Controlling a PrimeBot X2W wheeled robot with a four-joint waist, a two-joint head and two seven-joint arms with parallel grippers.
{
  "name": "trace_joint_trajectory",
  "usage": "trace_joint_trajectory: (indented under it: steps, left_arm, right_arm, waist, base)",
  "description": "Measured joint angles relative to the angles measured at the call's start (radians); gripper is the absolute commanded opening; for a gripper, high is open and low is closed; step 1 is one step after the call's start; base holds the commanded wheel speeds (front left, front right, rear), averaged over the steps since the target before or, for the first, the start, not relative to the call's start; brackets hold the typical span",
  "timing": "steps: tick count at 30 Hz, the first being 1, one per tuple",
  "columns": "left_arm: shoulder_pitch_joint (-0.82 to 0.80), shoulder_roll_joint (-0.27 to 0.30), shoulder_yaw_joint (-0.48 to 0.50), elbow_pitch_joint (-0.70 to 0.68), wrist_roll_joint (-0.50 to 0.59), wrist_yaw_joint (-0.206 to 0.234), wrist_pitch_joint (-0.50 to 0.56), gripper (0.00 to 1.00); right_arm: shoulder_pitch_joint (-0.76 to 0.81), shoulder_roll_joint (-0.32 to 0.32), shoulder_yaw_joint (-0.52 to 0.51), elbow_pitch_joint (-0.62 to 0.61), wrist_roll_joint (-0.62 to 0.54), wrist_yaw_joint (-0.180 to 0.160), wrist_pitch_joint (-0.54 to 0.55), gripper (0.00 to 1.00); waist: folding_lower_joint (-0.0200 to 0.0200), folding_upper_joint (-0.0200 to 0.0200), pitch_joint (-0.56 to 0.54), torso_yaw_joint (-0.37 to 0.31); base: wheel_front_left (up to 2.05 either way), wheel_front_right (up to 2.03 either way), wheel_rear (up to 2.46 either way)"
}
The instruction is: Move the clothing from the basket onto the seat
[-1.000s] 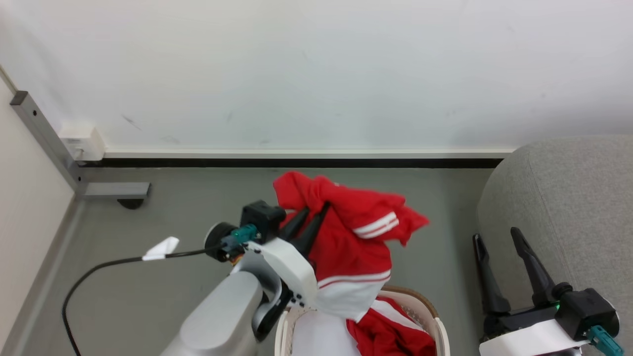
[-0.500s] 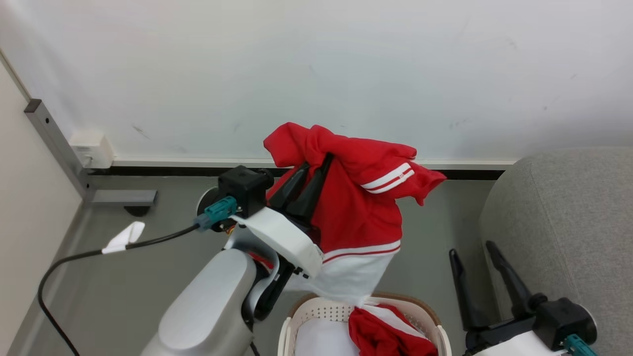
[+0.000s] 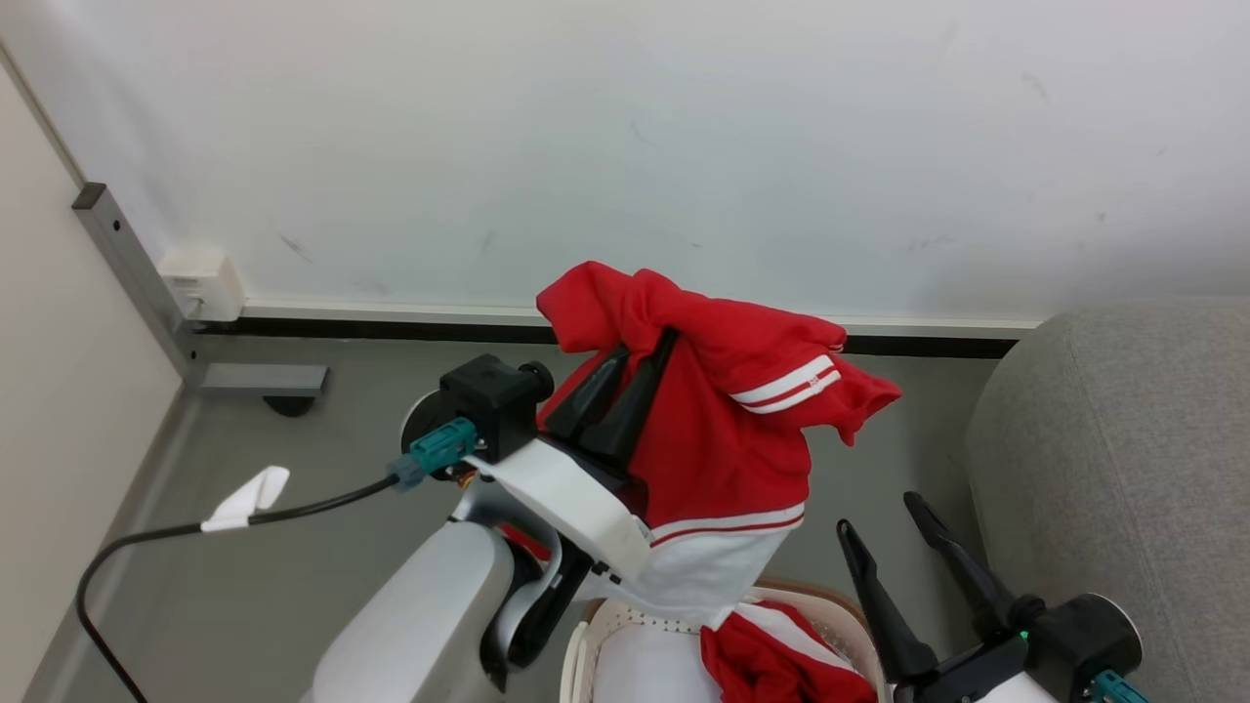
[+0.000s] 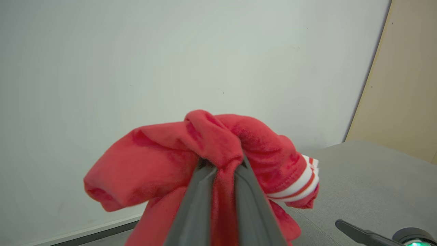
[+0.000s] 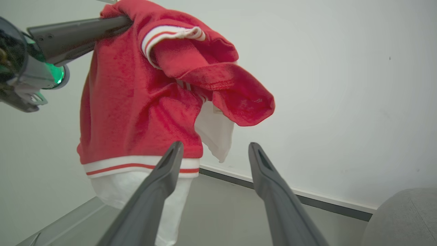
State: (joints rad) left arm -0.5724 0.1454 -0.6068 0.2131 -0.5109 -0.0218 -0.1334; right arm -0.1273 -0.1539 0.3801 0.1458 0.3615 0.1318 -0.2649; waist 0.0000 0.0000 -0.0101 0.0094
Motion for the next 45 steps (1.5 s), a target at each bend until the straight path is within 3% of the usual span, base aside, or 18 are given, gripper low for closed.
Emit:
trace_joint_trajectory:
  steps: [10,15,22,29,36,39,40,41,42,45]
  left_arm:
    - [0.007,-0.005,-0.029,-0.005,-0.002,-0.006,0.000,0.00]
    - [0.012,-0.018,-0.057,0.002,-0.002,-0.014,0.000,0.00]
    - [0.014,-0.040,-0.090,0.018,-0.005,-0.025,0.000,0.00]
    - [0.014,-0.054,-0.116,0.035,-0.010,-0.030,0.000,0.00]
    - [0.014,-0.067,-0.138,0.040,-0.020,-0.035,0.000,0.00]
    - [0.014,-0.068,-0.141,0.044,-0.021,-0.031,0.000,0.00]
    - [0.014,-0.069,-0.140,0.046,-0.021,-0.030,0.000,0.00]
    - [0.014,-0.068,-0.139,0.049,-0.023,-0.030,-0.001,0.00]
    - [0.014,-0.066,-0.139,0.051,-0.023,-0.029,-0.001,0.00]
    - [0.014,-0.064,-0.137,0.055,-0.027,-0.024,-0.006,0.00]
  right_arm:
    - [-0.081,-0.137,0.162,0.011,0.102,0.000,0.000,1.00]
    - [-0.175,-0.214,0.302,0.077,0.206,0.000,0.000,1.00]
    - [-0.310,-0.261,0.503,0.140,0.350,0.000,0.000,1.00]
    - [-0.401,-0.228,0.640,0.191,0.436,0.000,0.000,1.00]
    - [-0.447,-0.125,0.633,0.267,0.460,0.000,0.000,1.00]
    - [-0.447,-0.111,0.623,0.278,0.456,0.000,0.000,1.00]
    - [-0.447,-0.109,0.618,0.281,0.453,0.000,0.000,0.64]
    - [-0.445,-0.108,0.610,0.284,0.448,0.000,0.000,0.38]
    - [-0.442,-0.108,0.601,0.285,0.445,0.000,0.000,0.00]
    - [-0.423,-0.111,0.571,0.279,0.435,0.000,0.000,0.00]
  waist:
    - [0.0000,0.0000,0.000,0.032]
    - [0.0001,0.0000,-0.003,0.061]
    - [0.0002,0.0000,-0.013,0.110]
    - [0.0001,0.0000,-0.022,0.160]
    - [0.0002,0.0000,-0.023,0.204]
    - [0.0002,0.0000,-0.024,0.222]
    - [0.0001,0.0000,-0.024,0.226]
    - [0.0001,0.0000,-0.023,0.229]
    - [0.0001,0.0000,-0.022,0.230]
    - [0.0002,0.0000,-0.017,0.229]
  base:
    - [0.00,0.00,0.00]
    - [0.00,0.00,0.00]
    - [0.00,0.00,0.00]
    - [0.00,0.00,0.00]
    - [0.00,0.00,0.00]
    - [0.00,0.00,0.00]
    - [0.00,0.00,0.00]
    - [0.00,0.00,0.00]
    - [0.00,0.00,0.00]
    - [0.00,0.00,0.00]
